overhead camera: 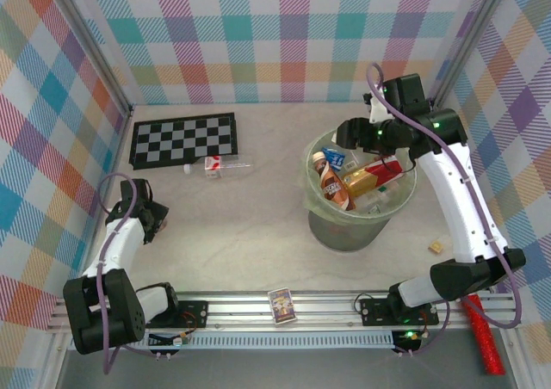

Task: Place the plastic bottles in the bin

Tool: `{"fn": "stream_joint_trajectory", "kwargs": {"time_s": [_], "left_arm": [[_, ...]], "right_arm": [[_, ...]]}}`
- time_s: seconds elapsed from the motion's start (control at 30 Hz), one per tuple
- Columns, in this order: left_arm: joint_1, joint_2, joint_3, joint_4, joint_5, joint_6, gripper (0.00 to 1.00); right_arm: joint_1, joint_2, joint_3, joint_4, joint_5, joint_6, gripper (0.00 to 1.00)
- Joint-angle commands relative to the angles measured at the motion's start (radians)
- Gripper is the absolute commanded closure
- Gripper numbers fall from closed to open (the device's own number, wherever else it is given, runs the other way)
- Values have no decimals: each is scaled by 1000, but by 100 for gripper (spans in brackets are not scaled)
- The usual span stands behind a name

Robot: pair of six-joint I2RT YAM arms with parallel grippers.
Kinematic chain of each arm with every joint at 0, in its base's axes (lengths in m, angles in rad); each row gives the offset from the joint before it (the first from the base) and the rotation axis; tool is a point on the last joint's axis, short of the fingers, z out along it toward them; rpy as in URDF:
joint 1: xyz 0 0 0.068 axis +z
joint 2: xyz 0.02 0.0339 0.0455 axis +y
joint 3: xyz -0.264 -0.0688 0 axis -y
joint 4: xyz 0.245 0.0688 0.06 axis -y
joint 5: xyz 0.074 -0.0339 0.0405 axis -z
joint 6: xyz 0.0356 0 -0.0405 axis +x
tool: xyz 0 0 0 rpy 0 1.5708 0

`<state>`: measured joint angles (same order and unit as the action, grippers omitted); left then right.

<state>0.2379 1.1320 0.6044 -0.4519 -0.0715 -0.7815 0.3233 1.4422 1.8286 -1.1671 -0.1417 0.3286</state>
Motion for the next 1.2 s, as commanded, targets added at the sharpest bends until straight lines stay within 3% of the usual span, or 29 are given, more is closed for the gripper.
{"fn": "stream_joint_trajectory", "kwargs": {"time_s": [0.0,0.2,0.43,0.6,0.73,0.97,1.17], "left_arm": [[-37,-36,56,45,112,17,45],[-184,-47,229,56,303,148,48],[-333,-74,308,284,634,122,49],[-452,-92,330,414,747,90,49],[-528,-96,329,500,794,78,50],[-606,-67,337,553,820,82,52],[-620,-42,337,562,816,86,52]], "right_arm": [[-5,-31,32,23,-45,16,35],[-4,-49,8,126,-196,79,36],[54,-3,26,274,-318,165,36],[126,93,85,350,-334,203,25],[173,184,152,383,-339,217,17],[203,331,277,426,-360,238,16],[225,398,311,447,-394,259,26]]}}
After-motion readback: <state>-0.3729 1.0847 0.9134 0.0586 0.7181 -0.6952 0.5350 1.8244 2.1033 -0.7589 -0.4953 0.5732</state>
